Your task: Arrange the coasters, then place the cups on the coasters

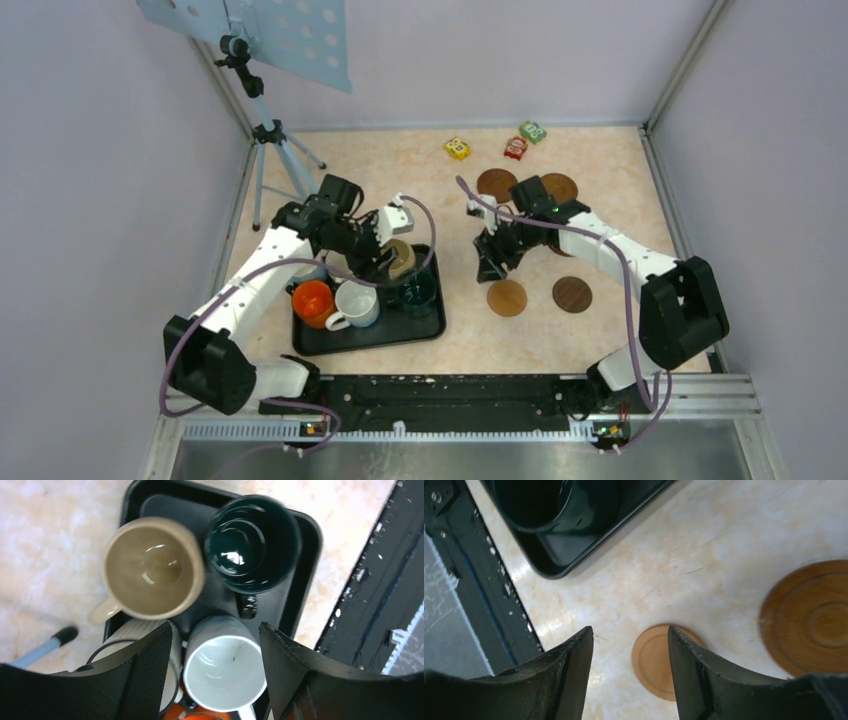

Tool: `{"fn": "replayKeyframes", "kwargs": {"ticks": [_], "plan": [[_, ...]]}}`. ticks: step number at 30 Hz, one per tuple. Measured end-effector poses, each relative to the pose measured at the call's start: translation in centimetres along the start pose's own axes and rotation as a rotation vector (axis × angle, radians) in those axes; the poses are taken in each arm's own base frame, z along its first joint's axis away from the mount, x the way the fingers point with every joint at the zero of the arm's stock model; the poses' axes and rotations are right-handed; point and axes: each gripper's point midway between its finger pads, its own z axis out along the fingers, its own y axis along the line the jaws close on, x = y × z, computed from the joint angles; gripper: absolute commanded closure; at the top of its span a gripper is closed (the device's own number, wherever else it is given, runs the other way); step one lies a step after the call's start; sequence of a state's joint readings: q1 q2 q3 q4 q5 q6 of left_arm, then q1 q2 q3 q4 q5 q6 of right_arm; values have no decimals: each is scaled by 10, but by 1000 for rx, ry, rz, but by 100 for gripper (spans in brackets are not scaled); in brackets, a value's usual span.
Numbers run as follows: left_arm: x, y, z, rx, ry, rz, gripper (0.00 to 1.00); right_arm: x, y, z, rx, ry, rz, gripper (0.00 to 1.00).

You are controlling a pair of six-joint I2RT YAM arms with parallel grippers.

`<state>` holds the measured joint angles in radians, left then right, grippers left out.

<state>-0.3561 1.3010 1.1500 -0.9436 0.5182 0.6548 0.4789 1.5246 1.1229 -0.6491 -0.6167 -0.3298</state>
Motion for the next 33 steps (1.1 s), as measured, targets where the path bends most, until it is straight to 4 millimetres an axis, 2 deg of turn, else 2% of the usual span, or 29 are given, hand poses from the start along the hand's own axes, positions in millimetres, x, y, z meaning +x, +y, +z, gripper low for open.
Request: {"fn": "replayKeyframes", "kwargs": {"ticks": [4, 6, 11, 18, 23, 29, 33], "plan": [[-6, -31, 15, 86, 16, 90, 36, 31, 27, 20, -65, 63, 5, 50], [0, -42, 23, 118, 38, 105, 38, 36, 38, 27, -90, 72, -6, 55], [34, -56, 40, 167, 127, 81, 41, 21, 57, 41, -129, 24, -36, 61], [52, -61, 52, 184, 153, 84, 44, -2, 85, 61, -178, -55, -58, 69], [56, -69, 58, 205, 161, 119, 47, -3, 83, 74, -178, -57, -18, 75], [52, -83, 62, 247, 157, 160, 47, 14, 75, 88, -162, -22, 41, 76], [50, -90, 64, 274, 139, 168, 44, 13, 74, 91, -157, -25, 62, 76]]}}
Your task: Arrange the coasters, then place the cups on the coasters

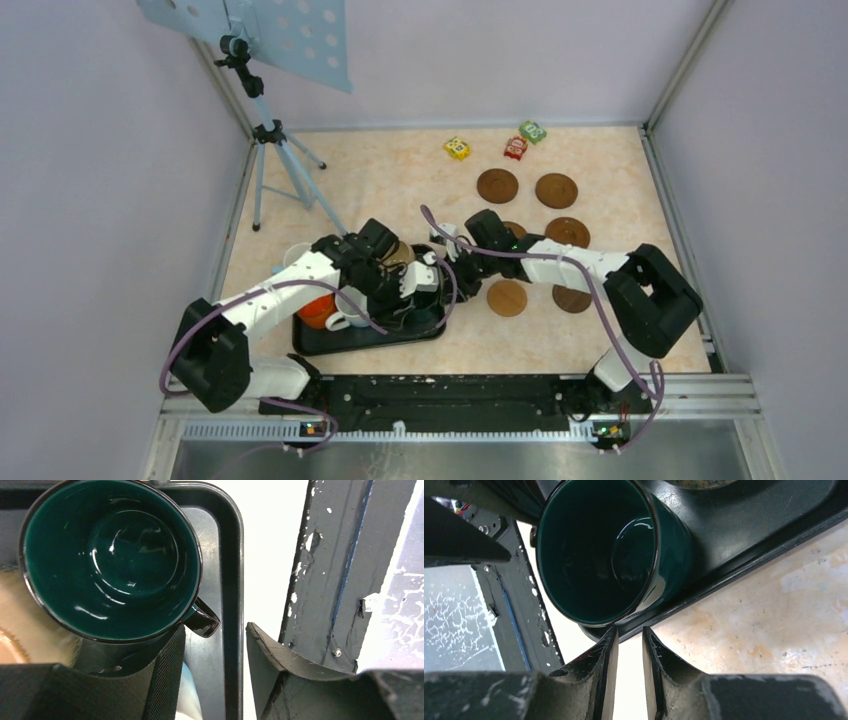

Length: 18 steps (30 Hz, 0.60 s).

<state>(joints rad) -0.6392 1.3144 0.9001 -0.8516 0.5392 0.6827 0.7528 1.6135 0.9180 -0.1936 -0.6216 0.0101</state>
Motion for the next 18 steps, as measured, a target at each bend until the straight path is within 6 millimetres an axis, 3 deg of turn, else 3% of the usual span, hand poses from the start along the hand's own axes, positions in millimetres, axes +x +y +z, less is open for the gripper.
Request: {"fn": "replayKeyframes", "kwargs": {"ticks": [8, 18], "plan": [[-4, -11, 8, 63, -39, -41, 23, -6, -12, 19, -1, 14, 39, 77], [-15, -11, 14, 90, -82, -72, 17, -23, -32, 30, 64, 30, 60, 76]]}}
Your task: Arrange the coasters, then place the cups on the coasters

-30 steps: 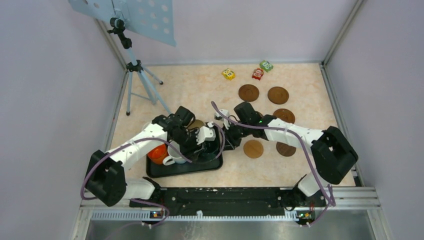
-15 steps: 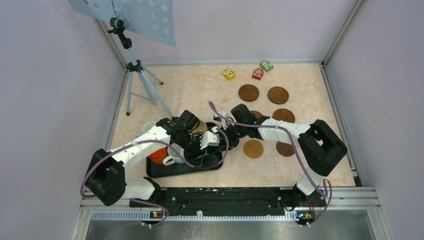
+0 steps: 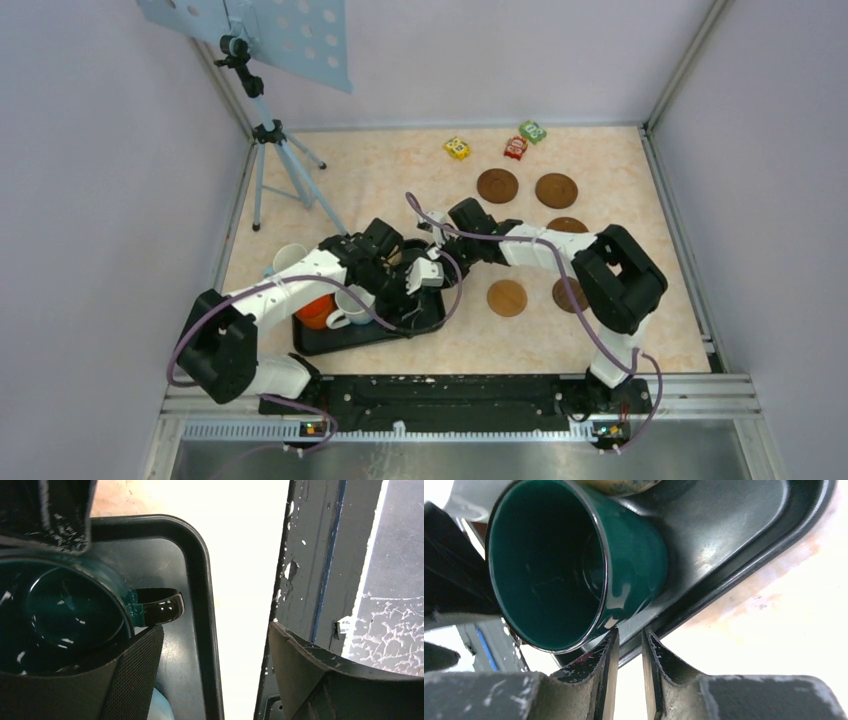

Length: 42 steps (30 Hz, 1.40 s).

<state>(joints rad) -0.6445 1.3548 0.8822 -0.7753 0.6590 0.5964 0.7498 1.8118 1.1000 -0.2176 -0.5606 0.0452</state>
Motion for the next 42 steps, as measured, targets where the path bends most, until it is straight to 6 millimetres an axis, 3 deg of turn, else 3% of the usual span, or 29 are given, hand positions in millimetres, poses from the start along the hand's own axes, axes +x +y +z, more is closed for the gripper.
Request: {"fn": "replayKeyframes", "kwargs": {"ticks": [6, 9, 12, 16, 20, 25, 27, 33, 42], "plan": [[-7, 2, 4, 7, -21, 6, 3, -23, -19, -8, 78, -53, -21, 64], [-14, 3, 2, 3, -39, 13, 1, -32, -34, -21, 125, -90, -16, 50], [-26, 7, -4, -18, -57, 29, 1, -42, -40, -41, 171, -137, -38, 42], [-45, 16, -21, -86, -80, 40, 1, -57, -27, -70, 189, -203, -84, 40], [-63, 35, -63, -223, -168, 6, 1, -57, -8, -82, 189, -242, -122, 39], [-65, 66, -137, -473, -302, -116, 1, -47, 19, -68, 202, -214, -149, 39], [-64, 72, -158, -559, -331, -159, 1, -43, 31, -60, 217, -198, -169, 39], [-57, 73, -189, -707, -381, -274, 1, -28, 50, -42, 268, -158, -212, 41], [-56, 73, -206, -755, -435, -350, 1, -8, 33, -24, 375, -94, -186, 51]]}}
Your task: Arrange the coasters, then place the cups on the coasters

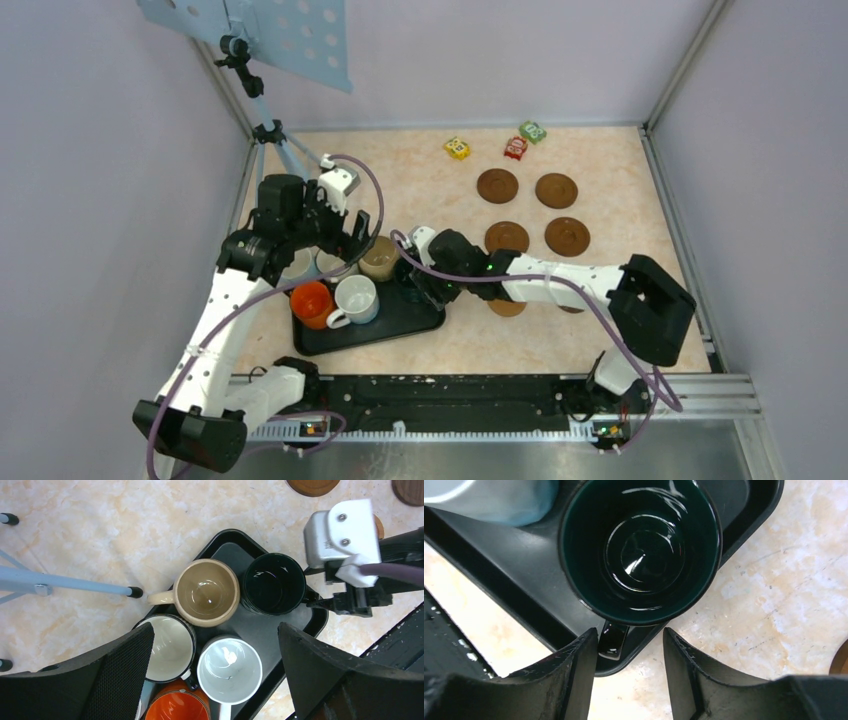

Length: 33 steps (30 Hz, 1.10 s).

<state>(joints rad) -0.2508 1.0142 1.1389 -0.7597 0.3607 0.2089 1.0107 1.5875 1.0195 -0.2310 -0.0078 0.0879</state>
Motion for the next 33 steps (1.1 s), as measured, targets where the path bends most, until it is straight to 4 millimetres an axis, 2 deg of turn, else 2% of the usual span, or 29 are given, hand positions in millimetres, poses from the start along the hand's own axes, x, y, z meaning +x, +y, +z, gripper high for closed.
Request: {"fn": "replayKeyframes", "kwargs": {"ticks": [5, 9, 11, 14, 19, 22, 27, 30, 33], "plan": [[0, 1, 0, -5, -2, -11, 1, 16, -3, 15, 18, 52, 19, 57], [-3, 2, -3, -12, -16, -15, 1, 23, -4, 22, 24, 76, 27, 67], [-4, 2, -5, -15, -25, -15, 1, 24, -4, 22, 26, 77, 27, 77], [-7, 2, -8, -18, -40, -11, 1, 22, -4, 23, 25, 71, 17, 98], [-9, 3, -8, -21, -48, -9, 1, 22, -5, 18, 25, 69, -5, 100], [-9, 4, -7, -23, -50, -10, 1, 23, -4, 10, 9, 69, -24, 100], [-9, 4, -7, -20, -51, -10, 1, 14, -11, -23, -23, 40, -31, 100], [-9, 3, -7, -15, -51, -10, 1, 2, -29, -47, -30, -1, -23, 100], [-9, 1, -7, -7, -53, -9, 1, -2, -64, -62, 8, -16, 18, 100]]}}
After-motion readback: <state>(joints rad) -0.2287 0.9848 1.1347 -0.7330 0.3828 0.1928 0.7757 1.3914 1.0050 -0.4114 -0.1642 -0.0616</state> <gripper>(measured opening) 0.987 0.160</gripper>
